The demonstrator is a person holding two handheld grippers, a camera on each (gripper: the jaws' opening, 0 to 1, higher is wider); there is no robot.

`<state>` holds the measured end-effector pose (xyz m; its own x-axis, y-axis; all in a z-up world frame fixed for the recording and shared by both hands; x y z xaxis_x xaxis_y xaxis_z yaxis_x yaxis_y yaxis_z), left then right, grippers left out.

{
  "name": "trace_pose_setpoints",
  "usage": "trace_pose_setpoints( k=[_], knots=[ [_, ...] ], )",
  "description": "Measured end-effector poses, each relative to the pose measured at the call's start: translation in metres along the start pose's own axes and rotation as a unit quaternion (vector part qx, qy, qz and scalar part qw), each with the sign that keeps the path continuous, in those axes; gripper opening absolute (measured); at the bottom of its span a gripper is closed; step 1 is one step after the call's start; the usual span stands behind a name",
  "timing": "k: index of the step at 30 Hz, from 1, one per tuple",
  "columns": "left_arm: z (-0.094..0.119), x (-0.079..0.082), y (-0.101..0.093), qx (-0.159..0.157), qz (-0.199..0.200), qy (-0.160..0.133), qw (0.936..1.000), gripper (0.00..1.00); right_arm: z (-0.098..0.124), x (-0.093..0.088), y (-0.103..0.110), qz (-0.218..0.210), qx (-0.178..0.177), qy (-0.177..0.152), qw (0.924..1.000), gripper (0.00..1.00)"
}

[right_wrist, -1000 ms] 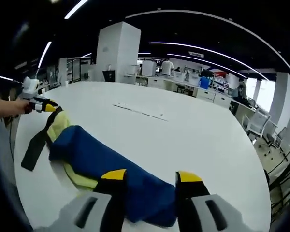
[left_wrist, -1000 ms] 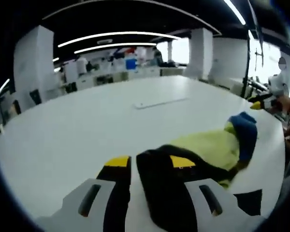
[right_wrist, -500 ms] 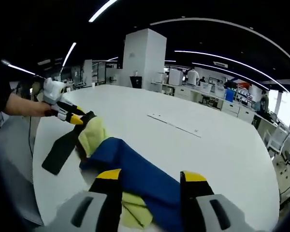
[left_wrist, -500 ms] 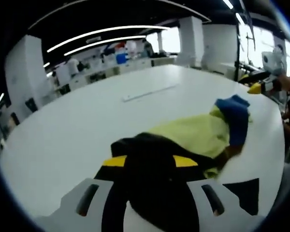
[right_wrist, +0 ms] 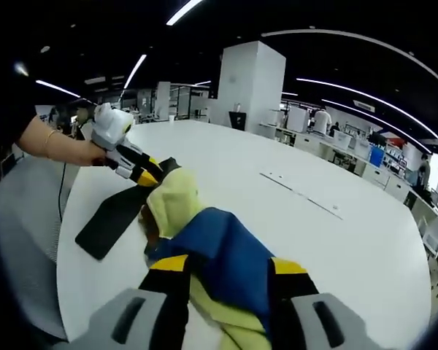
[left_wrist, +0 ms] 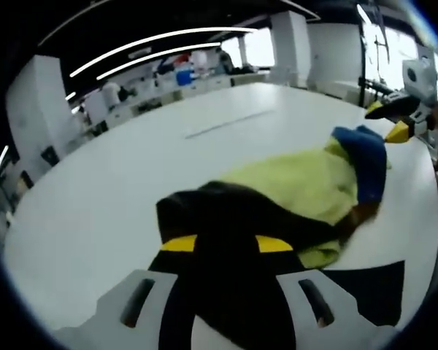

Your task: Fold the garment on the visible template until the final outline fits inside the template.

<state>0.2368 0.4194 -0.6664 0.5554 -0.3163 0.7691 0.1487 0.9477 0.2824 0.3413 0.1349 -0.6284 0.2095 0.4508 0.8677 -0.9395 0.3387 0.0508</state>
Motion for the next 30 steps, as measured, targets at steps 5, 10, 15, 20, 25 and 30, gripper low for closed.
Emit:
trace_pose_setpoints(
  k=[5,10,15,20,25,30],
  knots=[
    [0.002,-0.005,0.007,0.025,-0.016,0.016,0.9994,0.16,-0.01,0.0,0.007,0.008,0.009,-0.004,0.9999,0.34],
    [0.004,-0.011,0.011,0.04,-0.026,0.028,0.9985,0.12,-0.016,0.003,0.013,0.021,0.015,-0.01,0.9996,0.25],
    [0.004,-0.019,0.011,0.032,-0.003,0.044,0.9985,0.0,-0.019,0.005,0.013,0.023,0.014,-0.016,0.9995,0.16],
    [0.007,-0.021,0.013,0.028,0.007,0.045,0.9986,0.0,-0.02,0.009,0.015,0.023,0.016,-0.025,0.9993,0.01],
    [0.016,-0.017,0.017,0.025,0.001,0.033,0.9991,0.0,-0.019,0.014,0.014,0.022,0.014,-0.034,0.9991,0.0],
    [0.026,-0.004,0.022,0.019,-0.007,0.009,0.9998,0.0,-0.013,0.025,0.01,0.022,0.012,-0.045,0.9987,0.0]
  ],
)
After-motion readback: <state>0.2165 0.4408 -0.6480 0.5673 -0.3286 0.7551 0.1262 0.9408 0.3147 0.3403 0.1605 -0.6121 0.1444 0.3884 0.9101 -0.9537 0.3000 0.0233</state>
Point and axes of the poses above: the point that each gripper's makers call its tool centre point, and the gripper's own axes: z roughly backward along the fingers, y roughly to its left, x roughly out of its top, the point moved 5 cm from there along z, roughly backward along the fingers, and after that the axes turned 10 degrees about -z, right-handed, at the moved point
